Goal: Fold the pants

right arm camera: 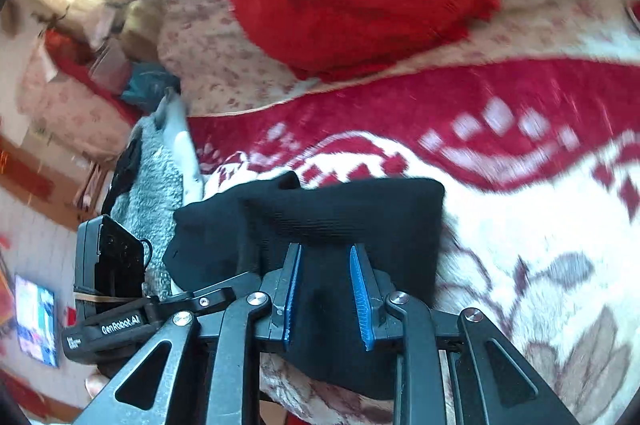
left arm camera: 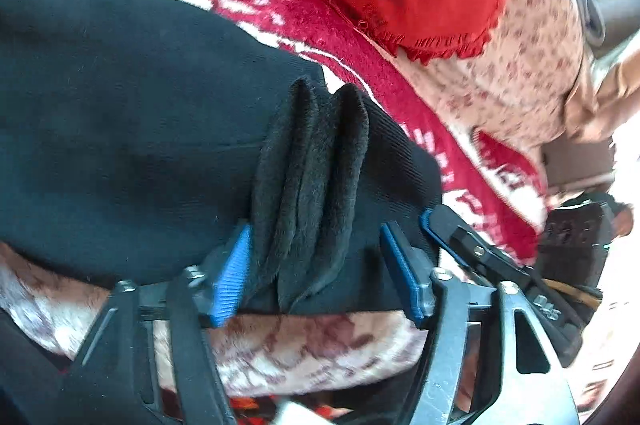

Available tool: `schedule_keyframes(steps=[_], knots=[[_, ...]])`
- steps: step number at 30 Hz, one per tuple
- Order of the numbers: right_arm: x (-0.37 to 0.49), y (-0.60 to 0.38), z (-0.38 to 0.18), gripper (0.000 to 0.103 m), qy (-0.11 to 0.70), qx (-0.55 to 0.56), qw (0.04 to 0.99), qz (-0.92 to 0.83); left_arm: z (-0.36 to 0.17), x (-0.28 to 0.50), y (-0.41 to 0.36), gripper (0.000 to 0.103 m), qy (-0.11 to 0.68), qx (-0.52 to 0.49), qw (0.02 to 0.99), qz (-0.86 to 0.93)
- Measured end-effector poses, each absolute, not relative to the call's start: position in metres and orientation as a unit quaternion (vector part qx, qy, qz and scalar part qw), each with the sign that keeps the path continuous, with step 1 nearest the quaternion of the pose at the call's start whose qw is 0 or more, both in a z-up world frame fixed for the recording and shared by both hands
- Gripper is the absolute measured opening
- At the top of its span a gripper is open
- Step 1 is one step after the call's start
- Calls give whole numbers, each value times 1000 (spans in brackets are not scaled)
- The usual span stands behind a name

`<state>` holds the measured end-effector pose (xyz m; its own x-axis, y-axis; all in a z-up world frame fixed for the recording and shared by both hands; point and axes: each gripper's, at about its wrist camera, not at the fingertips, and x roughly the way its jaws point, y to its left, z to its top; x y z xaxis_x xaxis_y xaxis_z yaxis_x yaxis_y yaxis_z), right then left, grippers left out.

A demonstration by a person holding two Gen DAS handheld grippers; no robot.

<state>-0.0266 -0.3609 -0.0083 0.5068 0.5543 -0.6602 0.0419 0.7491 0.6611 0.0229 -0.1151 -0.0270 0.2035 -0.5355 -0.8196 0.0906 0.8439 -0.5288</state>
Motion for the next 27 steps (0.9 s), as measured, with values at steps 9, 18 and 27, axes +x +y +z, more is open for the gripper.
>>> schedule_keyframes(steps=[9,18,27], knots=[[-22,-333,10,21,459,232,838,182,-12,30,-86,13,563,-168,789,-177],[-14,-318,-12,20,483,189,839,166,-17,22,-87,13,567,-132,795,-171],[-55,-316,-1,20,496,131,843,160,-19,12,-90,14,564,-115,803,-155]])
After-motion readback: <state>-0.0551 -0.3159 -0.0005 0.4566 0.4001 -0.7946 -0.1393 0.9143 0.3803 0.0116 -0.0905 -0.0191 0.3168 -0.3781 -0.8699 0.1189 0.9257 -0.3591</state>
